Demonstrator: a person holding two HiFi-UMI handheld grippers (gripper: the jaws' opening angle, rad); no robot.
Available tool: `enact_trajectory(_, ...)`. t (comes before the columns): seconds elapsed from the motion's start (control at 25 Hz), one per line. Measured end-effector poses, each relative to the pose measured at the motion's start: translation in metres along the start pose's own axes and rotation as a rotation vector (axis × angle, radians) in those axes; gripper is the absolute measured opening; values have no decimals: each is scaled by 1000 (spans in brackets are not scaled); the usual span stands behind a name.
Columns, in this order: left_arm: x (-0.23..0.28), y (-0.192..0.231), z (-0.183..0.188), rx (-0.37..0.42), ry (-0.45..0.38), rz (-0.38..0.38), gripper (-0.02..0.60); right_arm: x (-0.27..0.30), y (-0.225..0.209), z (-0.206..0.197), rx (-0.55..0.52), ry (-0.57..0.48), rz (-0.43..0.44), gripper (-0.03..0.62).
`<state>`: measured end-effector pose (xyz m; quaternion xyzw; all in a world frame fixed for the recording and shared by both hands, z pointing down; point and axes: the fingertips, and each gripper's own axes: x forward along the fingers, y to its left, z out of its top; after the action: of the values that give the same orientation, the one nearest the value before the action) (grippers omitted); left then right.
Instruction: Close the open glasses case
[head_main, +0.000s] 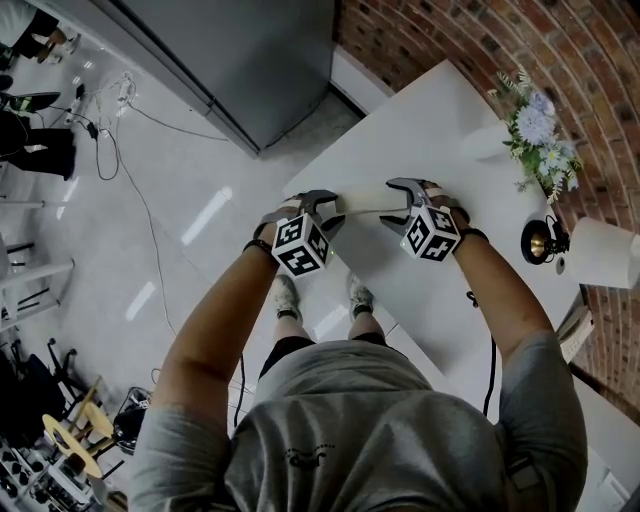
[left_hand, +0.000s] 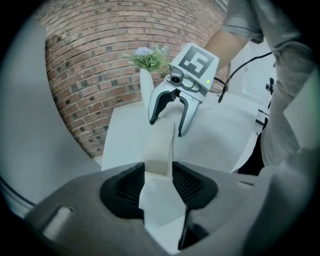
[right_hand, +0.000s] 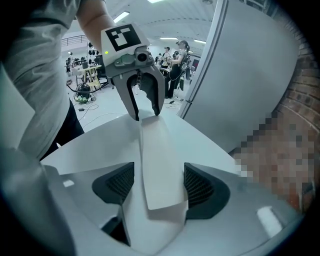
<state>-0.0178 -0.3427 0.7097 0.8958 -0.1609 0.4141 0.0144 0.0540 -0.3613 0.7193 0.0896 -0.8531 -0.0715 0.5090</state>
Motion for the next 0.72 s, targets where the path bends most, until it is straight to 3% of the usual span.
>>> enact_trajectory(0.2,-4,-6,3,-11,-1,-35,210,-6,-1,7,27,-14,1,348)
enact_trajectory(0.44,-35,-13,30,-68,-101,-32,210,-41,-6,30,98,-97,-36,317)
enact_trajectory(0.72,-102,-4,74,-170,-268,66,171,-95,-9,60,208,-217,-100,256)
